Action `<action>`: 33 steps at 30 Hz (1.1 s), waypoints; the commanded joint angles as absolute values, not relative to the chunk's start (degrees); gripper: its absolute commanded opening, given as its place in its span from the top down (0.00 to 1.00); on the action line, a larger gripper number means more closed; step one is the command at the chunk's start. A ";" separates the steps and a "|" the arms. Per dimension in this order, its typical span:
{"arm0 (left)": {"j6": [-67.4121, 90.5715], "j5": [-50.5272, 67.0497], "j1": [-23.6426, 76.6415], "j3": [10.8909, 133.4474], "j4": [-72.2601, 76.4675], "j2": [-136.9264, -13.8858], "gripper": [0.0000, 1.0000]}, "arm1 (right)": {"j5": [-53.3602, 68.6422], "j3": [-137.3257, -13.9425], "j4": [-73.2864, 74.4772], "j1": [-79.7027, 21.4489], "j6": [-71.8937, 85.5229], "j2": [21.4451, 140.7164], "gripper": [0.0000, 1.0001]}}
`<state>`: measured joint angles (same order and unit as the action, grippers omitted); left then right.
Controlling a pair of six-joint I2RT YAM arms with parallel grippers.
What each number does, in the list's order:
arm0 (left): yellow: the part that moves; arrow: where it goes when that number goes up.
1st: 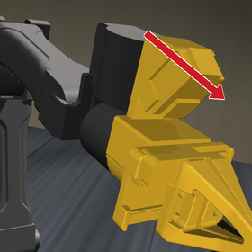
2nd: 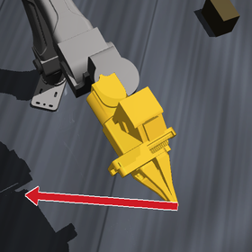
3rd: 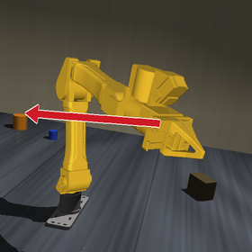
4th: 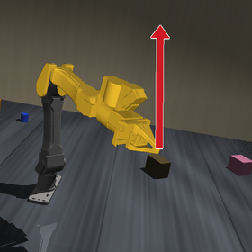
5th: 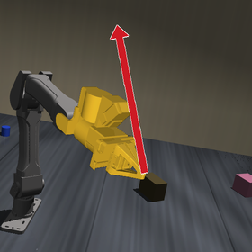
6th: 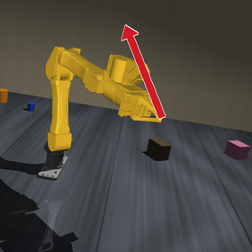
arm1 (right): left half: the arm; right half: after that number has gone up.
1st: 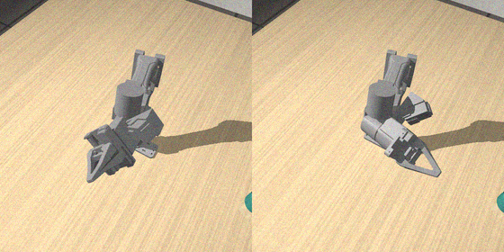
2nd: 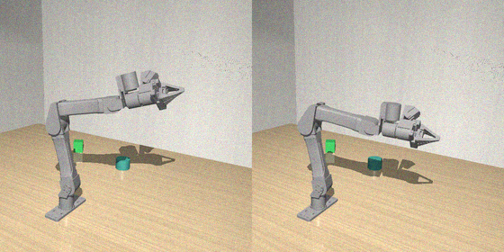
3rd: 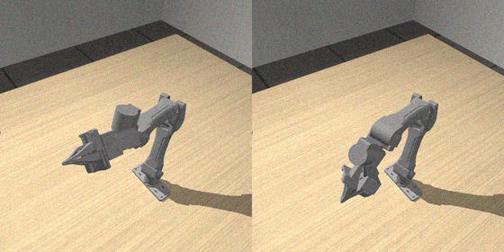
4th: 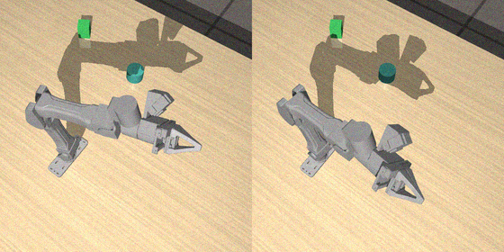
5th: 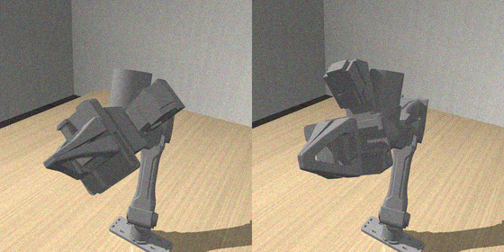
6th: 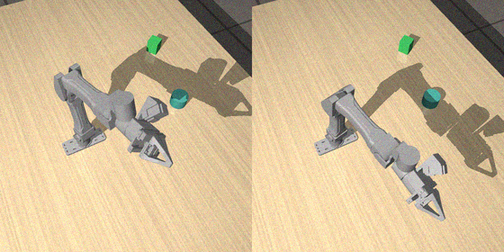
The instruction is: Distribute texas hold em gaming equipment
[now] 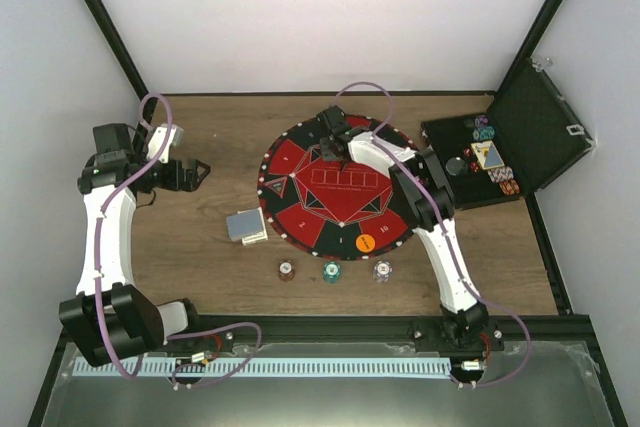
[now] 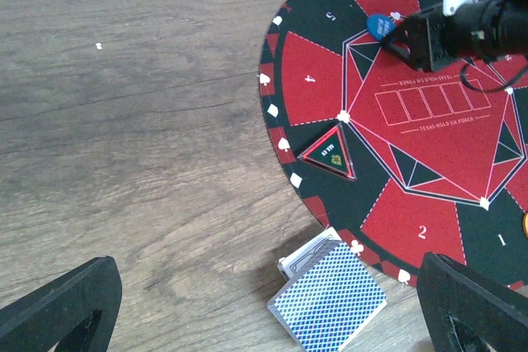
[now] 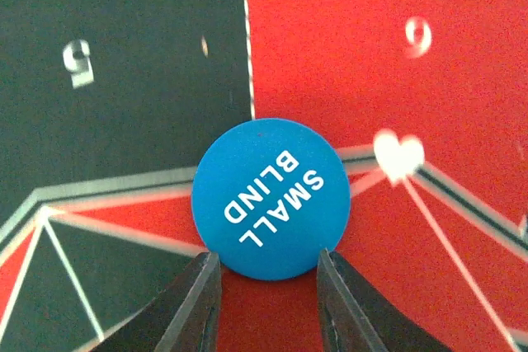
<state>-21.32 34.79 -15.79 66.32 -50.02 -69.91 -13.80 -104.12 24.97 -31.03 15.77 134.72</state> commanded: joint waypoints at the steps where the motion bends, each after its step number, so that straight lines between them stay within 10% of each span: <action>1: -22.19 35.02 -16.08 67.82 -51.08 -70.31 0.00 | -13.09 -112.03 30.01 -29.00 12.55 144.33 0.66; 8: -22.55 35.51 -16.13 67.79 -51.04 -71.07 0.00 | -11.68 -118.22 33.85 -28.56 12.14 145.67 0.58; 17: -24.35 36.86 -16.11 67.43 -52.16 -71.07 0.00 | -11.91 -90.17 30.20 -33.56 15.20 121.18 0.32; 33: -23.66 39.14 -16.11 67.52 -52.76 -69.02 0.00 | -13.15 -56.12 31.30 -47.61 28.81 99.48 0.60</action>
